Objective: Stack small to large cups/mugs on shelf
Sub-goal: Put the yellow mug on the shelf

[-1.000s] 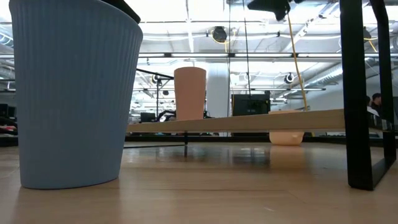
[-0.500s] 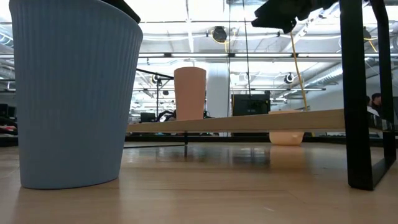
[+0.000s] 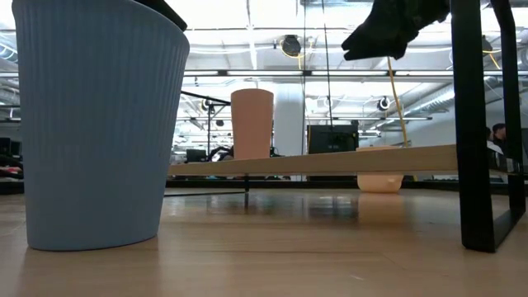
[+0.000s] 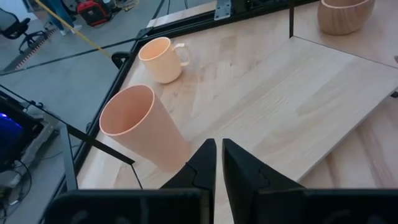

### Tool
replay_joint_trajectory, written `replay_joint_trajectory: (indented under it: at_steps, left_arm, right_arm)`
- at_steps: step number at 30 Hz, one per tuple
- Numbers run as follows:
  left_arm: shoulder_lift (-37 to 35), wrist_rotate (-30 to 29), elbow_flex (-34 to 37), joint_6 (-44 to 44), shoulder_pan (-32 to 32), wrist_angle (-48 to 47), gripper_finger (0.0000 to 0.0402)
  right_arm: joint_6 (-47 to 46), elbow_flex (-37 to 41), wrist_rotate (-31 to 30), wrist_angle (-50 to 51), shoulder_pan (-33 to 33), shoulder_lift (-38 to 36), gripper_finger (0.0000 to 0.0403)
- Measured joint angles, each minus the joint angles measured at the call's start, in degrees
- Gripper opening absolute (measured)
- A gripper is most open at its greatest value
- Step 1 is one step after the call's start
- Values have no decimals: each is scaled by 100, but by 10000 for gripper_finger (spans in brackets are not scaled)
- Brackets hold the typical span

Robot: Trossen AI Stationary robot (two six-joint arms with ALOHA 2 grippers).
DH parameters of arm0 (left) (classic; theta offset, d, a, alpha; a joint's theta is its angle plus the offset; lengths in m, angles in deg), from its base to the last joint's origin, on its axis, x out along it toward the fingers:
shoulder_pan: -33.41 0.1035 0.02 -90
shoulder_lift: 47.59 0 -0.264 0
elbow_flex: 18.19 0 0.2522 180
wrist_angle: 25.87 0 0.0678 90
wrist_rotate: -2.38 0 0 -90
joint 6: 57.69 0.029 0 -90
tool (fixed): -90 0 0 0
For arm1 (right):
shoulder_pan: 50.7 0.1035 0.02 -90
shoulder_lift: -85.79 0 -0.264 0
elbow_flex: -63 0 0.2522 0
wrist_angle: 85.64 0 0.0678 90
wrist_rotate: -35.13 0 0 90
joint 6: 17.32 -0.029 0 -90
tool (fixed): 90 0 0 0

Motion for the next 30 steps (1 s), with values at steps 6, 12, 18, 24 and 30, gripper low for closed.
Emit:
replay_joint_trajectory:
  at_steps: [6, 12, 18, 24, 30]
  left_arm:
    - [0, 0, 2, 105, 82, 5, 31]
    - [0, 0, 0, 148, 187, 5, 31]
    - [0, 74, 2, 150, 224, 5, 31]
    - [0, 92, 0, 95, 222, 5, 31]
    - [0, 96, 0, 35, 222, 10, 31]
  right_arm:
    - [-188, 0, -1, 39, 0, 0, 189]
    - [-534, 0, -16, 413, -42, 0, 189]
    - [-1036, 0, -313, 897, -58, 0, 189]
    - [-1241, 0, -339, 1008, -68, 0, 189]
    - [-1244, 0, -409, 1133, -68, 0, 189]
